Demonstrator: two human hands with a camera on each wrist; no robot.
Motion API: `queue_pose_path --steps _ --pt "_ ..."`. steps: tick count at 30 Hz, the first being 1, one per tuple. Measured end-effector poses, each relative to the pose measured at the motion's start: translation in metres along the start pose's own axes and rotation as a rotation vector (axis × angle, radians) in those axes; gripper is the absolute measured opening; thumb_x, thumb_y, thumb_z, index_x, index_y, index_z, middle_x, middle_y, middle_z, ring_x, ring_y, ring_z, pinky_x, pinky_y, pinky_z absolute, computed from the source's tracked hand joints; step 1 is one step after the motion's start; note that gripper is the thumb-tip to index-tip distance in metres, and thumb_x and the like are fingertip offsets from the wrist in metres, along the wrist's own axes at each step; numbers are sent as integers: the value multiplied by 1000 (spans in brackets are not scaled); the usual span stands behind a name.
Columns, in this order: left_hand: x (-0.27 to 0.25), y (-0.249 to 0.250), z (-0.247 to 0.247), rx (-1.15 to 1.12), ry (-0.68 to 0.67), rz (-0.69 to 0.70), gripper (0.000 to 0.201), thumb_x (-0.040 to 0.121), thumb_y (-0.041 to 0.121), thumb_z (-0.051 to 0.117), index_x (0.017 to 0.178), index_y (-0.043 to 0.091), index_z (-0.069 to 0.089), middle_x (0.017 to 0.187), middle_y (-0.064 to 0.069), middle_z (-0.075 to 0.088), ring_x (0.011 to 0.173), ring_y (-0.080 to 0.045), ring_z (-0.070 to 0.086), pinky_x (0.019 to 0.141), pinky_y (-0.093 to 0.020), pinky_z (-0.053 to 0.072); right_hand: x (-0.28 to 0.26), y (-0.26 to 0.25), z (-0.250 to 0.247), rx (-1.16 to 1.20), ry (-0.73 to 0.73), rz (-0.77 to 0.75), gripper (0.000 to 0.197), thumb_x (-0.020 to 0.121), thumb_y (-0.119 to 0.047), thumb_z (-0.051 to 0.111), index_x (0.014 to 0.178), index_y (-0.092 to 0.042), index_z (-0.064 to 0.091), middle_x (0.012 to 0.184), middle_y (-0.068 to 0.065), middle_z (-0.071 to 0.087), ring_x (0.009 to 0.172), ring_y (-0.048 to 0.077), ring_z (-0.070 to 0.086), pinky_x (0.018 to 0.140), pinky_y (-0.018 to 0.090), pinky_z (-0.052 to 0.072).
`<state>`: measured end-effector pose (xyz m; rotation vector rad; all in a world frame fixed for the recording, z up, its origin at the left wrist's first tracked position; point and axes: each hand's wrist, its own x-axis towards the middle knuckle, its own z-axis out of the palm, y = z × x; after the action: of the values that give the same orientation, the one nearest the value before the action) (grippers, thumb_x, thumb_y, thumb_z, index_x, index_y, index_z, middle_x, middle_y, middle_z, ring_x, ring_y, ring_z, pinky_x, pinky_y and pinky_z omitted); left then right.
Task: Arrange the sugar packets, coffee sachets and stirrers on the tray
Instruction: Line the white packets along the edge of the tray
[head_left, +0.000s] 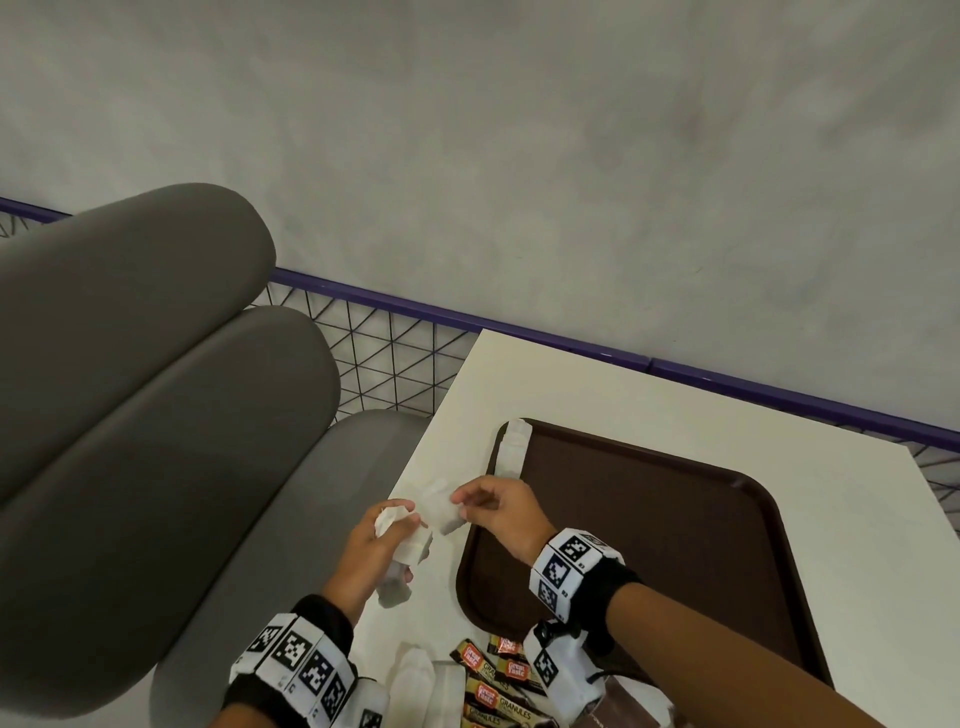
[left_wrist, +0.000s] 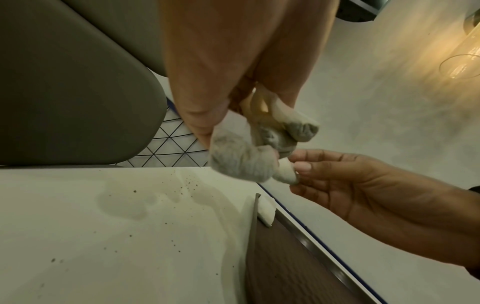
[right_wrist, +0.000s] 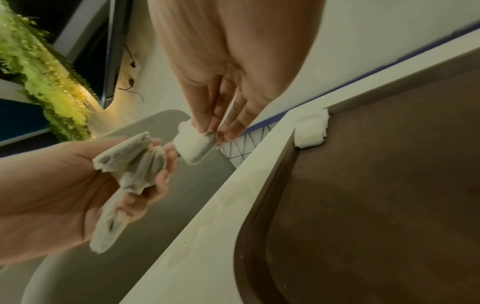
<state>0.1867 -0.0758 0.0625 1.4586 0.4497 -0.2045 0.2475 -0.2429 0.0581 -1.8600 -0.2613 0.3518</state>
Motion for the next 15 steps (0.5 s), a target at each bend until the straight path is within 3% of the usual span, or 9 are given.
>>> queue_pose_path --steps 3,7,9,12,15 --pt "1 0 -2 -27 11 -31 23 92 17 57 112 12 49 90 -19 63 67 -26 62 47 -25 45 6 12 -17 30 208 53 20 82 7 59 84 -11 66 78 -4 64 72 -1 61 70 5 46" --pt "0 -1 -5 2 -4 -38 23 91 22 58 112 14 49 95 -17 62 70 -25 63 53 -27 46 23 39 -38 -32 486 133 25 80 10 56 84 -13 65 87 4 63 79 15 58 67 6 46" --pt "4 -3 -6 26 4 -50 19 90 23 58 107 18 50 97 -16 61 71 -23 63 55 -27 47 31 49 -43 -36 543 180 27 79 10 56 82 -16 63 85 5 63 79 18 58 65 10 47" --pt "11 -5 -7 47 17 -55 18 90 24 59 105 19 50 95 -14 61 70 -22 63 53 -26 47 41 59 -42 -29 576 246 24 79 10 56 89 -10 66 85 7 62 76 21 57 68 20 48" --pt "15 -9 -9 41 31 -46 24 90 24 59 110 15 50 91 -15 63 68 -23 63 51 -27 46 49 66 -35 -38 553 263 26 80 11 56 97 -4 66 89 6 60 75 20 56 63 13 47"
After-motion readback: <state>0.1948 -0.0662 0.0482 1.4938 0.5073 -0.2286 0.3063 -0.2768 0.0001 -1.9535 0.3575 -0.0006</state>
